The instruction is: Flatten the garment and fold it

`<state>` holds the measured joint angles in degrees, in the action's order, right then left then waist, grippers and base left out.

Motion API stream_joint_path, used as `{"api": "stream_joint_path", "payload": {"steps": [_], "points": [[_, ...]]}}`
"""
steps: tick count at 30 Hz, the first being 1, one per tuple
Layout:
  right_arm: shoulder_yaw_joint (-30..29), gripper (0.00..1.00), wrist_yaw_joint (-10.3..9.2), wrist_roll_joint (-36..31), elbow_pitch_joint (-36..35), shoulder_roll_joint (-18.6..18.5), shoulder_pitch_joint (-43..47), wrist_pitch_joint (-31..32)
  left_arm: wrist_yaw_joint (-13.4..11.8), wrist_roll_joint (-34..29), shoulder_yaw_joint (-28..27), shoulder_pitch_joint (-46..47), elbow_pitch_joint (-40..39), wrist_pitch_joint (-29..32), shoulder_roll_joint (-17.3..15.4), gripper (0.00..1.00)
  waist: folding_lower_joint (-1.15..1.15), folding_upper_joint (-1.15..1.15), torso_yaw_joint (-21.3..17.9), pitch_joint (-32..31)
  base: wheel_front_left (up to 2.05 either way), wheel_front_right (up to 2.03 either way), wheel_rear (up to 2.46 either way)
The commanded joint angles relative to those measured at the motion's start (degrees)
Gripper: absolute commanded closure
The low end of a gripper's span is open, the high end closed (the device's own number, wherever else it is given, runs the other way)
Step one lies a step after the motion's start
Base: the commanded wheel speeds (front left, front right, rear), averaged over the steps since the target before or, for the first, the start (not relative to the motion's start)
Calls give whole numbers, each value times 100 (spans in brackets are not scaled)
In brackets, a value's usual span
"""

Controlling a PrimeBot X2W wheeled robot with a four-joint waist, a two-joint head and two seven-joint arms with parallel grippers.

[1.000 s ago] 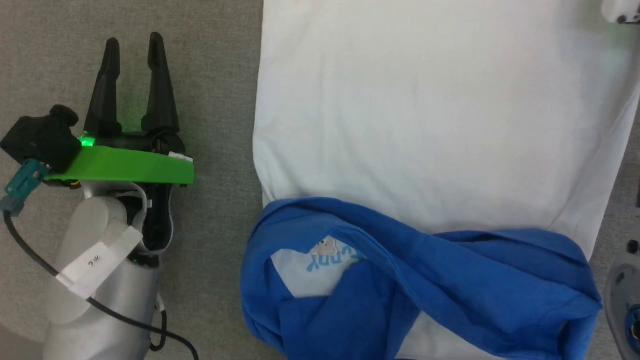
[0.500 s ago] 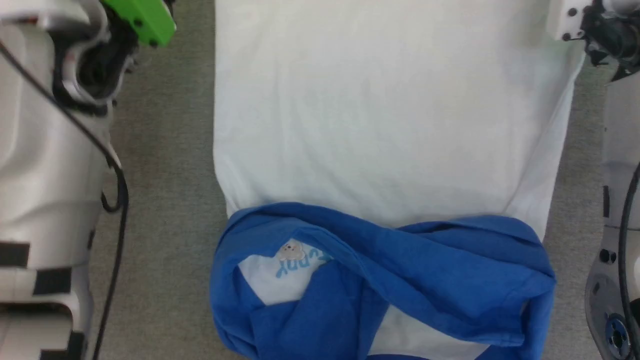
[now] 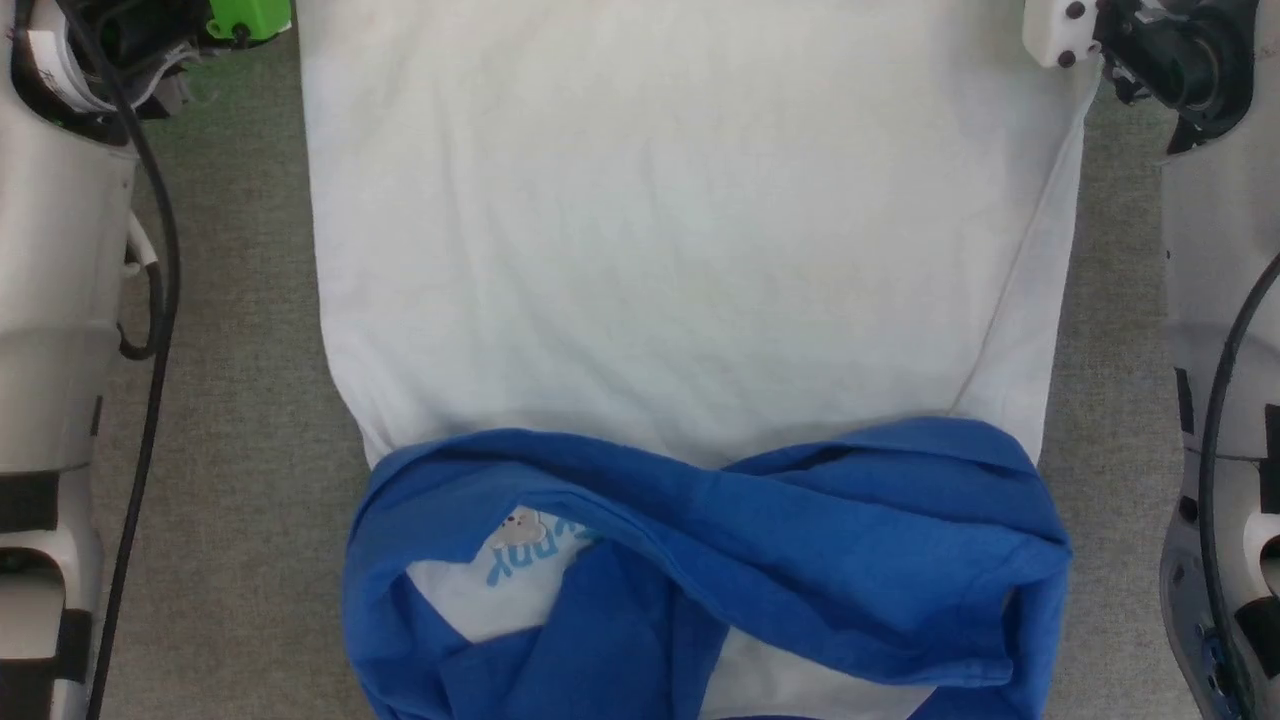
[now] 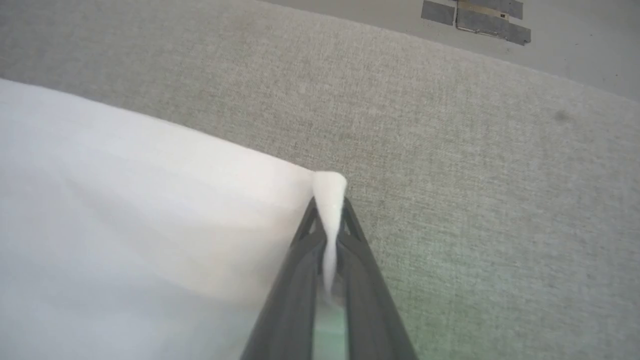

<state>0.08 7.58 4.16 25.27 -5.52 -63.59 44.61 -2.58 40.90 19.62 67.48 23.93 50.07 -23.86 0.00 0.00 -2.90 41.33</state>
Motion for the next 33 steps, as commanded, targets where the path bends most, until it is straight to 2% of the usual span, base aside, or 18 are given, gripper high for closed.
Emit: {"api": "stream_joint_path", "payload": {"steps": [1,2,3,7,19,23,33], "points": [[13,100,-9,26,102,-44,44,16,2,55,84,-173,159,154,33,0,0,0,-43,59,0,0,0],[15,100,-9,33,108,-51,45,8,29,115,76,-212,156,184,52,43,0,0,-40,62,0,0,0],[17,100,-9,38,115,-62,44,1,74,178,66,-251,143,197,67,100,0,0,-34,63,0,0,0],[13,100,-9,42,136,-99,42,-53,243,332,-36,-297,80,4,94,100,0,0,-6,22,0,0,0],[-126,100,-9,-44,213,-171,-67,-407,495,260,-448,66,235,-1446,134,100,0,0,33,-485,0,0,0],[-202,100,-9,-239,198,-162,-345,-650,558,41,-474,377,336,-1959,77,100,0,0,-6,-544,0,0,0],[-449,100,-9,-681,342,6,-1037,-1528,692,-165,-463,963,708,-2806,194,100,0,0,-51,-654,0,0,0]]}}
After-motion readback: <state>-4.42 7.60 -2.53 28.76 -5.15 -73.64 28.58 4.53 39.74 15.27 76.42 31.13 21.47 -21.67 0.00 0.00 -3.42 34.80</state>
